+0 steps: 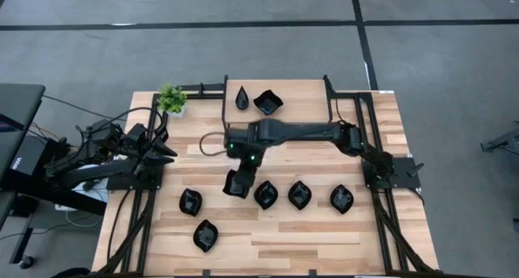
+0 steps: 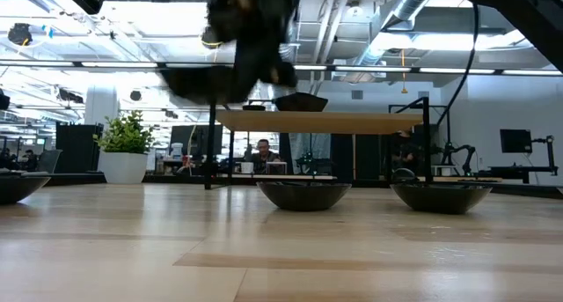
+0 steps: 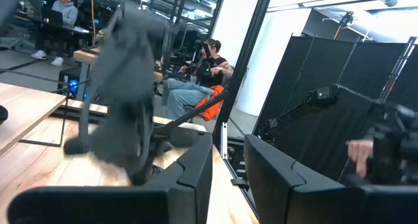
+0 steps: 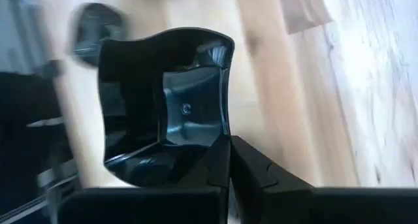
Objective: Pick & Place Mini shaped plates
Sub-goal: Stack the black distorted square plate on top of the black distorted square plates on the shelf
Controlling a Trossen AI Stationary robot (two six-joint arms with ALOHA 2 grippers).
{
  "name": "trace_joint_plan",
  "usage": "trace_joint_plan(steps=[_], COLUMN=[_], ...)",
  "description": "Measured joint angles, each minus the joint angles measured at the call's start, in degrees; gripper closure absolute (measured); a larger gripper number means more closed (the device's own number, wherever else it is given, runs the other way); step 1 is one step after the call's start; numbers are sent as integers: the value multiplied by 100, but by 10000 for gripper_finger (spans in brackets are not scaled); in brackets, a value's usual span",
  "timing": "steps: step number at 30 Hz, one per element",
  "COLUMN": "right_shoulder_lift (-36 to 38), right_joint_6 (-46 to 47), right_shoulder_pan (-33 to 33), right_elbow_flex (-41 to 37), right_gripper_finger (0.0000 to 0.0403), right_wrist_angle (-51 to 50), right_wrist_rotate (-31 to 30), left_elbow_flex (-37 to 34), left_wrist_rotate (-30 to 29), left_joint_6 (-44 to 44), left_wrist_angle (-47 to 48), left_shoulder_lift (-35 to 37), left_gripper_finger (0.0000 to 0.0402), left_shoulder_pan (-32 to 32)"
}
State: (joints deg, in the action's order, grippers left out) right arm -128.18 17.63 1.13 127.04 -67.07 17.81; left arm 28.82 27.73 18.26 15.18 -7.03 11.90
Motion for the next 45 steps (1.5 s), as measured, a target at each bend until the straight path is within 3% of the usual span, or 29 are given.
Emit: trace_joint_plan(steps=[3, 8, 13, 18, 24, 27, 33, 39, 45], right_shoulder_lift=[20, 803, 1359, 1763, 2139, 2253, 2280, 2271, 2188], right_joint_6=[-153, -619, -750, -204, 1883, 2667, 3368, 2464, 1324], right_shoulder_pan=[110, 281, 375, 489, 925, 1058, 1363, 1977, 2889], right_elbow_flex=[804, 376, 326, 320, 317, 326, 322, 322, 328], right_gripper_finger=[402, 402, 402, 403, 403, 403, 403, 403, 403], right_wrist_angle=[-832, -1020, -1241, -1190, -1161, -1194, -1349, -1401, -1370], right_wrist_rotate=[361, 1064, 1012, -148, -1872, -2399, -2230, -2087, -1069], left_elbow_flex=[0, 0, 0, 0, 0, 0, 0, 0, 0], left_wrist_rotate=[0, 1, 0, -23, -68, -68, -68, -66, -65], left_joint_6=[0, -1, -10, -147, -152, -153, -153, -157, -170], left_wrist_angle=[0, -2, -3, -19, -20, -25, -63, -98, -147], left_shoulder_lift=[0, 0, 0, -47, -229, -362, -654, -800, -804], left_gripper_finger=[311, 311, 311, 311, 311, 311, 311, 311, 311], left_shoulder_pan=[-1, -2, 0, 0, -1, -2, 1, 1, 0])
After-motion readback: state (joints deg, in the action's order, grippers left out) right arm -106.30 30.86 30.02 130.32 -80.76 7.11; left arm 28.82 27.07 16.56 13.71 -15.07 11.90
